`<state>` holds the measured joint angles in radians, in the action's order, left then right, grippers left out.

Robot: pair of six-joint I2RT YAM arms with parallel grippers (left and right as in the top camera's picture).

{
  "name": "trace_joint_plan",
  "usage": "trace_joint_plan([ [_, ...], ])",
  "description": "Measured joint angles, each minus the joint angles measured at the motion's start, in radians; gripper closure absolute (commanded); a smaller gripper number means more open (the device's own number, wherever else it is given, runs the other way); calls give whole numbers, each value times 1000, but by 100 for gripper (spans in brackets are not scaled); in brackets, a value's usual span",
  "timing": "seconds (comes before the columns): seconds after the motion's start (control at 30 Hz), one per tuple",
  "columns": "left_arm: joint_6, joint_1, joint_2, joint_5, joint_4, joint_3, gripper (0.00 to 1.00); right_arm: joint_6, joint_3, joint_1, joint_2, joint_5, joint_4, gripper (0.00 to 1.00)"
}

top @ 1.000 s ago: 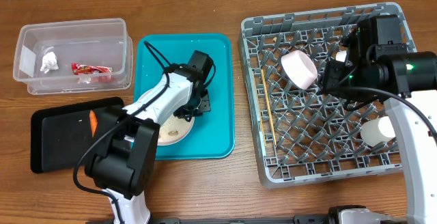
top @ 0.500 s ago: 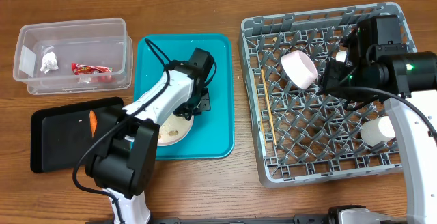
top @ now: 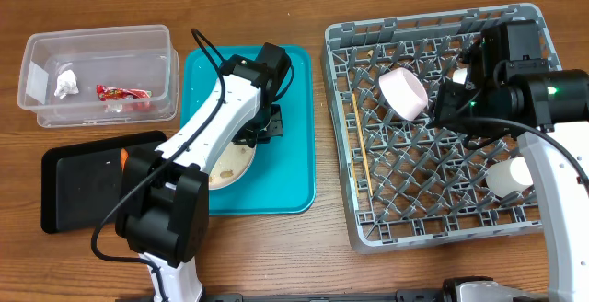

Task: Sort waste into correct bins and load items into the dishwasher
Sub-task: 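Grasp the rim of the white plate of rice with the left gripper, then lift the plate and carry it left over the black tray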

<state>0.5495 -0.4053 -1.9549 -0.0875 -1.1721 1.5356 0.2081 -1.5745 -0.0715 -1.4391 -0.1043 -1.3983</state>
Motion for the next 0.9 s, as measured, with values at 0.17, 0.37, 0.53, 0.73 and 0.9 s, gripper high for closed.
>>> trace_joint_plan([
  [0.17, 2, 0, -1, -9, -33, 5, 96, 0, 0, 0, 0, 0, 0, 54],
  [0.37, 5, 0, -1, -38, -71, 40, 96, 0, 0, 0, 0, 0, 0, 53],
  [0.53, 6, 0, -3, -53, -129, 103, 96, 0, 0, 0, 0, 0, 0, 53],
  [0.73, 19, 2, -6, -74, -216, 178, 96, 0, 0, 0, 0, 0, 0, 54],
  [0.9, 20, 34, -6, -74, -272, 184, 96, 0, 0, 0, 0, 0, 0, 53],
])
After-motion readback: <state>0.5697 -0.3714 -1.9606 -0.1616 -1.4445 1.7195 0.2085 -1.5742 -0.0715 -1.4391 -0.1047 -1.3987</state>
